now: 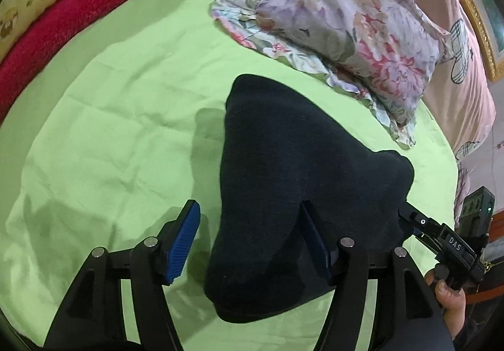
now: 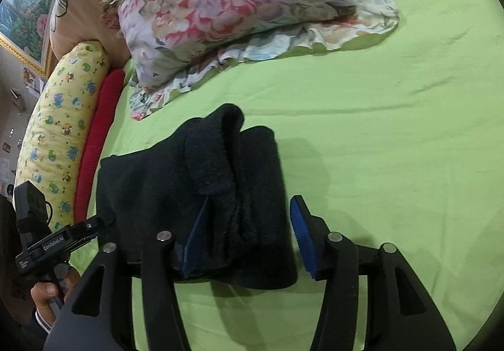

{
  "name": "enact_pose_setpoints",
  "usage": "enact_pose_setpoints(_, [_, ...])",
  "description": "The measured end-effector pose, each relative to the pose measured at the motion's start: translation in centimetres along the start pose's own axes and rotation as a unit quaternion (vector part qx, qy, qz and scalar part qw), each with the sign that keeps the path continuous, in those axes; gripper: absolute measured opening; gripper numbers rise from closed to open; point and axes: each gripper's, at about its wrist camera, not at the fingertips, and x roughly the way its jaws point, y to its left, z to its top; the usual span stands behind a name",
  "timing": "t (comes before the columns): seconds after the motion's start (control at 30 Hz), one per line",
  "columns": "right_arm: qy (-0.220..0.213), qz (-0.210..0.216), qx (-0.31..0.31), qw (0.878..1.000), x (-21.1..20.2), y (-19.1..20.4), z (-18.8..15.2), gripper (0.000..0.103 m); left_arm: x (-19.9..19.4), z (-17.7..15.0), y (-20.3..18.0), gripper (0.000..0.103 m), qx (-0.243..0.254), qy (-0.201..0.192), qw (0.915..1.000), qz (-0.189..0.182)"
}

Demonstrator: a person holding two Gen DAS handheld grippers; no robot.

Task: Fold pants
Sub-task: 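Open both grippers and pull back from the folded pants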

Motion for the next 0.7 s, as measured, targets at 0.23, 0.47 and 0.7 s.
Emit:
enact_pose_setpoints(0.23, [-0.014,-0.007,-0.031,0.999,0.3,-0.2,-0.1,0.065,0.8,-0.5,-0.4,0.074,0.031,-0.02,0.9989,0.03])
enact_pose_setpoints(0.47, [-0.026,0.006,-0.038,0.999,-0.6,-0.1,-0.3,0.067,-0.9,-0.9,-1.4,0.073,0.039,-0.034,0.9977,0.043])
enact_pose_setpoints(0.7, [-0.029,0.026,-0.049,0.998,-2.4,0.9,-1.0,0.067,-3.2,-2.9,-2.9,0.073,0.053,-0.046,0.9966,0.042])
